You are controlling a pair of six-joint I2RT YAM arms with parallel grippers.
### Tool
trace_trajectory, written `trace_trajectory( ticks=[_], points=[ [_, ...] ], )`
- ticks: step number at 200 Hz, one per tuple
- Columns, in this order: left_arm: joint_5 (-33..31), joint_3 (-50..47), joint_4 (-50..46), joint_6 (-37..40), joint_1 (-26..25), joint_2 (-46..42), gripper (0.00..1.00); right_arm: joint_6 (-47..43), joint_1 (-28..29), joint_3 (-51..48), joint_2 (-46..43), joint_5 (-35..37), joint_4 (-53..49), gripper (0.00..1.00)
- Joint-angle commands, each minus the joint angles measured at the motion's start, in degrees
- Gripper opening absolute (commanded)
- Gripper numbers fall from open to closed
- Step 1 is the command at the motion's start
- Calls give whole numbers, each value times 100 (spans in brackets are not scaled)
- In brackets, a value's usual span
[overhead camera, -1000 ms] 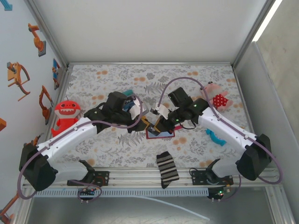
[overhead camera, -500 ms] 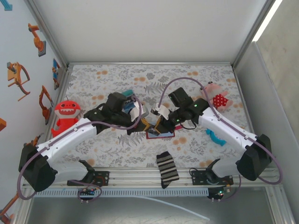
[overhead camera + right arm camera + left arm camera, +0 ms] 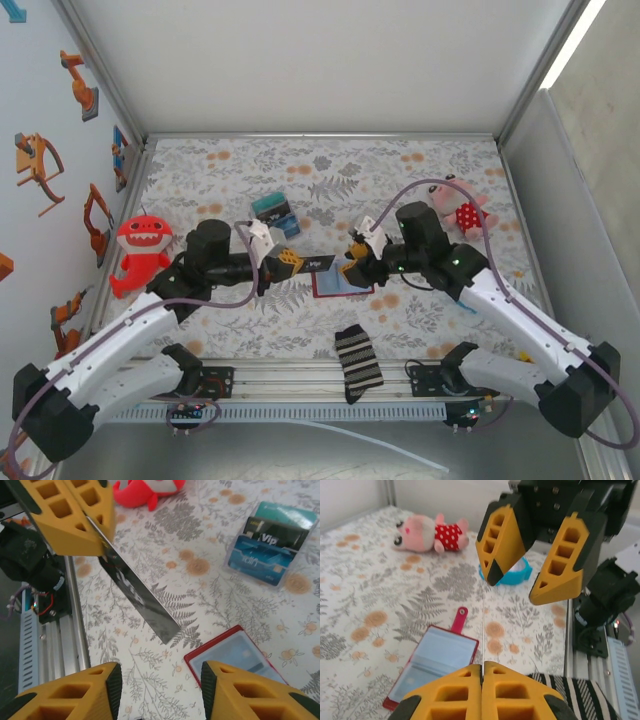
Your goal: Take the credit cards out of the card holder
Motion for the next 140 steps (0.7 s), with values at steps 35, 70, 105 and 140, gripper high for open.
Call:
trace_trajectory(
  ticks=[35, 70, 105, 140],
  points=[
    [-35, -298, 1520, -1680, 19, -455, 0, 1688, -106, -855, -438, -584, 2786, 67],
    [217, -434, 2153, -2359, 18, -373, 0, 1994, -109, -831, -292, -1192, 3460, 61],
    [389, -508, 2521, -2602, 17, -376, 0, 2238, -109, -725, -74, -1694, 3909, 53],
    [432, -510, 2606, -2625, 15, -459, 0, 2220, -109, -627, 37, -1899, 3940, 32]
  ],
)
